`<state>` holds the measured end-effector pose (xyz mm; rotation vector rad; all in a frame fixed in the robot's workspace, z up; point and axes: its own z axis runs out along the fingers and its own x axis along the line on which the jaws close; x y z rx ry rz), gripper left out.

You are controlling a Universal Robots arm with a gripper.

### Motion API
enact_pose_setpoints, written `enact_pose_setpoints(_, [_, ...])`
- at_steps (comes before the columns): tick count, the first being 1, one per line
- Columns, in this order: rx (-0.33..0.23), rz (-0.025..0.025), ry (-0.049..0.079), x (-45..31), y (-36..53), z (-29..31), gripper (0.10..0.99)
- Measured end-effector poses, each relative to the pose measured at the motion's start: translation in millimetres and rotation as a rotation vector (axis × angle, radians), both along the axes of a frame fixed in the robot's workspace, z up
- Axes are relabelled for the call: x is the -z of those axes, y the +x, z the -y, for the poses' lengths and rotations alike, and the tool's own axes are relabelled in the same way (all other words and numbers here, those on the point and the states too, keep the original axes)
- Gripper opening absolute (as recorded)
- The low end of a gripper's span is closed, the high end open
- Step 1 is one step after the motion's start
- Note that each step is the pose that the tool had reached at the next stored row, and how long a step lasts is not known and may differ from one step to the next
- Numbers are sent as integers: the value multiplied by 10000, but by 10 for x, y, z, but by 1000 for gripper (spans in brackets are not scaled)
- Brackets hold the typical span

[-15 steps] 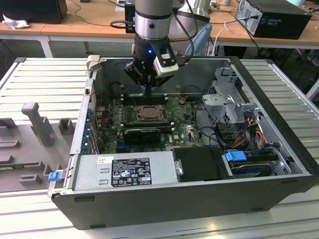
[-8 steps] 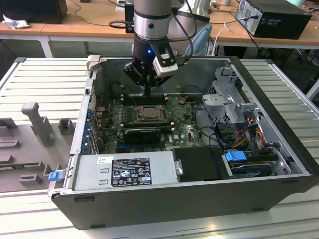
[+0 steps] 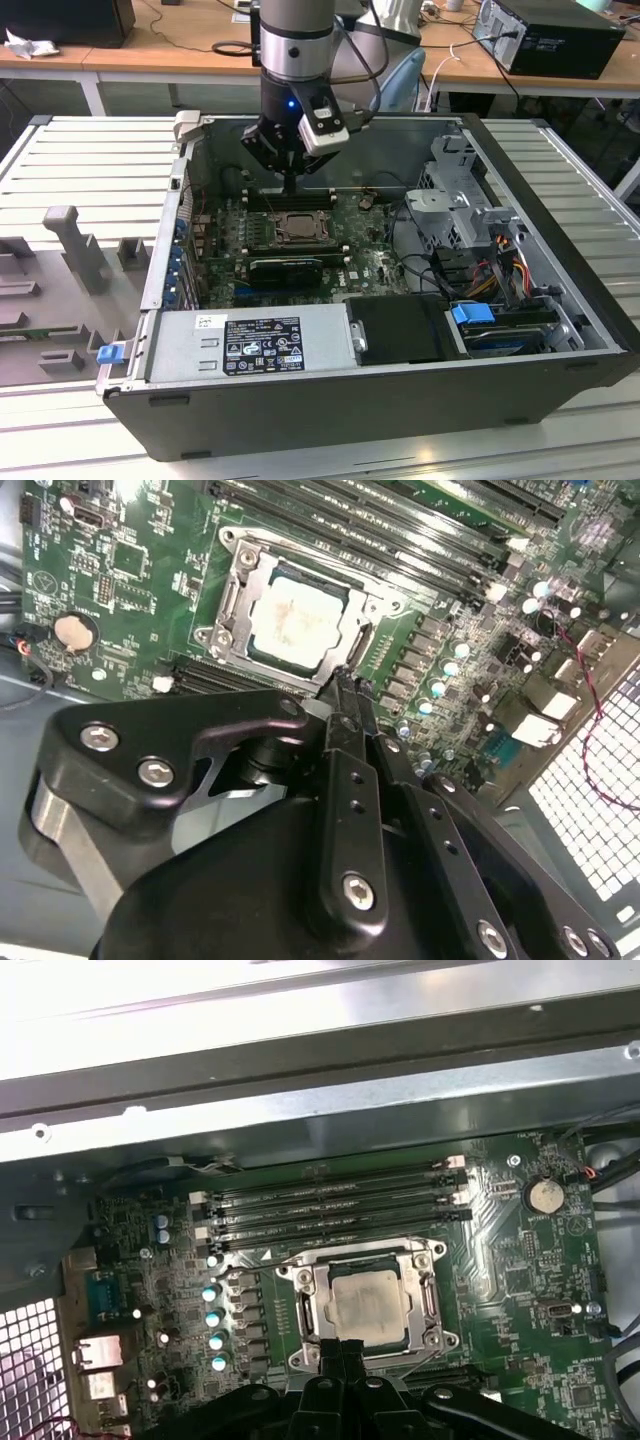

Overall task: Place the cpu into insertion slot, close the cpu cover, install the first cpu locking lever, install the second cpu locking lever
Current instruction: 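Install the first cpu locking lever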

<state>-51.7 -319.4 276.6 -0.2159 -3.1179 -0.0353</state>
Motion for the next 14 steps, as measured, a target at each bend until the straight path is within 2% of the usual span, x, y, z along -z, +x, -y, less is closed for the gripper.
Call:
enact_pose_setpoints(2, [-136, 6, 37, 8, -2, 0, 106])
enact_pose_setpoints(3, [-189, 29, 40, 12, -5, 0, 106])
enact_pose_setpoints(5, [-247, 185, 40, 22, -17, 0, 106])
enact_pose_setpoints(6, [-270, 216, 40, 26, -22, 0, 106])
enact_pose_setpoints(8, [-323, 222, 42, 31, -51, 0, 106])
enact_pose_setpoints(11, [-349, 222, 41, 33, -156, 1, 106])
enact_pose_setpoints(14, [-357, 223, 42, 34, -200, 0, 106])
